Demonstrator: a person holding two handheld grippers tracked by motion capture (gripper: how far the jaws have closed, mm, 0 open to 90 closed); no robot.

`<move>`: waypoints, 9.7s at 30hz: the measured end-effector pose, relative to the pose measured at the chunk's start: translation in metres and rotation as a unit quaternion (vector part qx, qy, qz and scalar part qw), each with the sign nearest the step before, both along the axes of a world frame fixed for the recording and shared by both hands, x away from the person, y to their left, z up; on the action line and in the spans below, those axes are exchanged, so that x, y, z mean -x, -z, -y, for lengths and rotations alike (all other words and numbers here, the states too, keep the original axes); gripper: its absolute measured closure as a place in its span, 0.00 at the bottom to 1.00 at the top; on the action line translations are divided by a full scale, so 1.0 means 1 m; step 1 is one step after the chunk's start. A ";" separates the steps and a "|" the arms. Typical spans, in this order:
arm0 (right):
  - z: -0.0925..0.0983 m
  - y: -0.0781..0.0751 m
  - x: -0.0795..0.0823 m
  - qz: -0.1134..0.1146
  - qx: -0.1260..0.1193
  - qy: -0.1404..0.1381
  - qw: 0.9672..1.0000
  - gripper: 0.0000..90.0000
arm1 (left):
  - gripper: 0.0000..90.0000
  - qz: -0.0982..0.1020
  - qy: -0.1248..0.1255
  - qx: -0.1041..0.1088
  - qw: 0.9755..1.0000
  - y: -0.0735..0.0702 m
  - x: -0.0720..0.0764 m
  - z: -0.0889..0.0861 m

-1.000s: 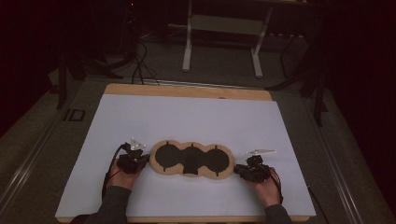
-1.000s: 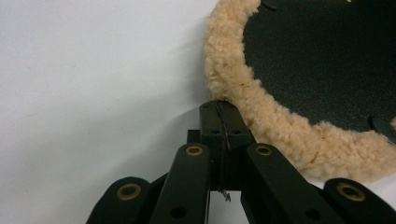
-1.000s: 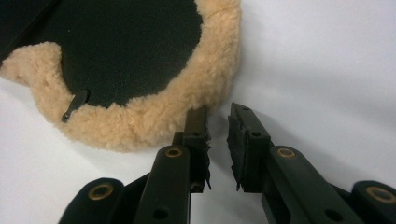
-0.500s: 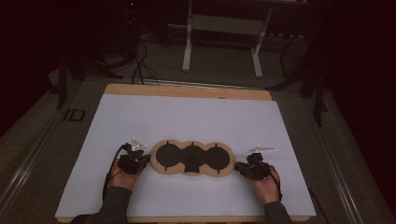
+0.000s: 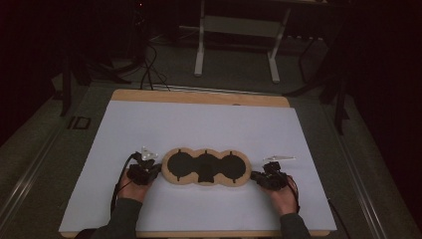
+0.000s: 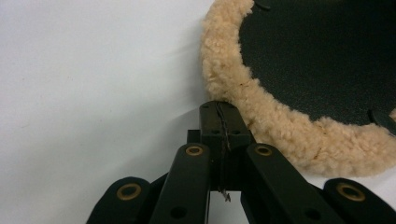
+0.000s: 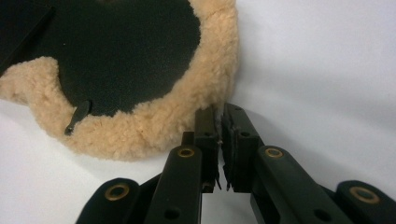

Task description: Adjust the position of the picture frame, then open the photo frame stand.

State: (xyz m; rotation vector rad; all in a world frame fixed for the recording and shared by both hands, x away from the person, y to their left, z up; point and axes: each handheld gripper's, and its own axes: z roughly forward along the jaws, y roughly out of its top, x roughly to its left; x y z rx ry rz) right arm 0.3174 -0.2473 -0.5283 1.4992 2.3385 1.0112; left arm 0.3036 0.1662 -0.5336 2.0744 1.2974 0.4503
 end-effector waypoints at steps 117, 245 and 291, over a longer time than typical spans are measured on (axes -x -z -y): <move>0.008 -0.020 0.010 0.069 -0.037 0.005 0.997 0.72 | 0.71 0.076 0.212 0.067 0.972 -0.018 0.046 0.094; 0.006 -0.017 0.010 0.065 -0.030 -0.004 0.997 0.64 | 0.57 0.125 0.210 0.055 0.968 -0.049 0.043 0.084; 0.012 -0.017 0.010 0.064 -0.038 0.004 0.997 0.63 | 0.63 0.112 0.233 -0.093 0.961 -0.027 -0.010 0.132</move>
